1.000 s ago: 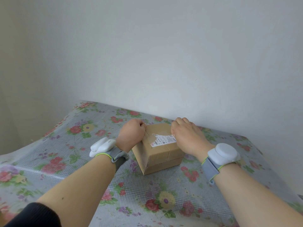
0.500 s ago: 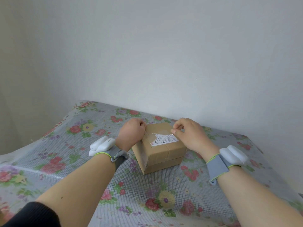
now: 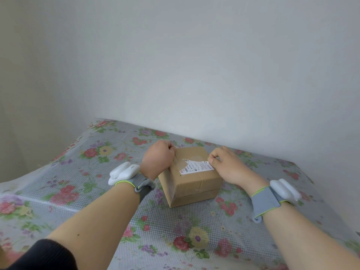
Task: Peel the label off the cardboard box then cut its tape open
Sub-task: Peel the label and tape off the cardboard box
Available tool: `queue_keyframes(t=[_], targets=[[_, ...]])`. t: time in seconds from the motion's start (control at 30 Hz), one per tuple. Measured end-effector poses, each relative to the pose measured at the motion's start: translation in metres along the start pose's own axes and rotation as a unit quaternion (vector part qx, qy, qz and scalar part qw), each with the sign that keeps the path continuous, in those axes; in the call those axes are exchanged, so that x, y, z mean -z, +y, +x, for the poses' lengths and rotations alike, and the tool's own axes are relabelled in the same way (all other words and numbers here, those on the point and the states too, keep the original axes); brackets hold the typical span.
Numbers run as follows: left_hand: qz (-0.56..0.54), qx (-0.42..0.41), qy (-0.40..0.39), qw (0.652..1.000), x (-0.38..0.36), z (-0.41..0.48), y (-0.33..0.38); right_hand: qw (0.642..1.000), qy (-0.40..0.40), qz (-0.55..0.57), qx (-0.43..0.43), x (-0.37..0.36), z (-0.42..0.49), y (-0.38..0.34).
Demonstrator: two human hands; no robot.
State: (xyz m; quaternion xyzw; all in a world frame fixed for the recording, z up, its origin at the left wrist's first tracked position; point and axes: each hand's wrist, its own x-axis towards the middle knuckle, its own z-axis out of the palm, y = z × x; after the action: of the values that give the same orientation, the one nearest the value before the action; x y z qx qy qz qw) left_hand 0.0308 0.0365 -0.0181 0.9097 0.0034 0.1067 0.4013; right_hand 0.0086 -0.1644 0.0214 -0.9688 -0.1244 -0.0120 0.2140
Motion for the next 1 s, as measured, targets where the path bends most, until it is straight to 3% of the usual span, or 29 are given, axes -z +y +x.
queue_keyframes(t=[0.17, 0.33, 0.47, 0.57, 0.63, 0.73, 0.83, 1.0], targets=[[0.000, -0.003, -0.010, 1.000, 0.002, 0.001, 0.000, 0.993, 0.073, 0.089, 0.007, 0.002, -0.003, 0.000], [0.005, -0.001, -0.007, 1.000, 0.001, 0.002, -0.002, 0.995, 0.094, 0.034, 0.001, -0.003, -0.003, -0.007], [0.002, 0.001, -0.006, 1.000, 0.000, 0.002, -0.001, 0.991, 0.091, -0.093, 0.029, -0.005, -0.002, -0.016], [0.004, 0.002, -0.006, 1.000, 0.000, 0.001, 0.000, 0.966, 0.102, -0.234, 0.041, -0.011, 0.000, -0.018], [0.004, 0.002, -0.006, 1.000, 0.001, 0.000, 0.000, 0.962, 0.111, -0.249, 0.015, -0.016, 0.000, -0.019], [0.005, -0.003, 0.001, 1.000, 0.001, -0.001, -0.001, 0.976, 0.118, -0.182, -0.009, -0.017, -0.004, -0.018], [-0.003, -0.005, 0.007, 1.000, 0.001, -0.001, -0.001, 0.998, 0.056, -0.022, -0.031, -0.005, -0.009, -0.011], [0.000, -0.008, 0.005, 1.000, -0.001, -0.002, 0.001, 0.986, 0.010, 0.164, -0.039, 0.008, -0.018, 0.013]])
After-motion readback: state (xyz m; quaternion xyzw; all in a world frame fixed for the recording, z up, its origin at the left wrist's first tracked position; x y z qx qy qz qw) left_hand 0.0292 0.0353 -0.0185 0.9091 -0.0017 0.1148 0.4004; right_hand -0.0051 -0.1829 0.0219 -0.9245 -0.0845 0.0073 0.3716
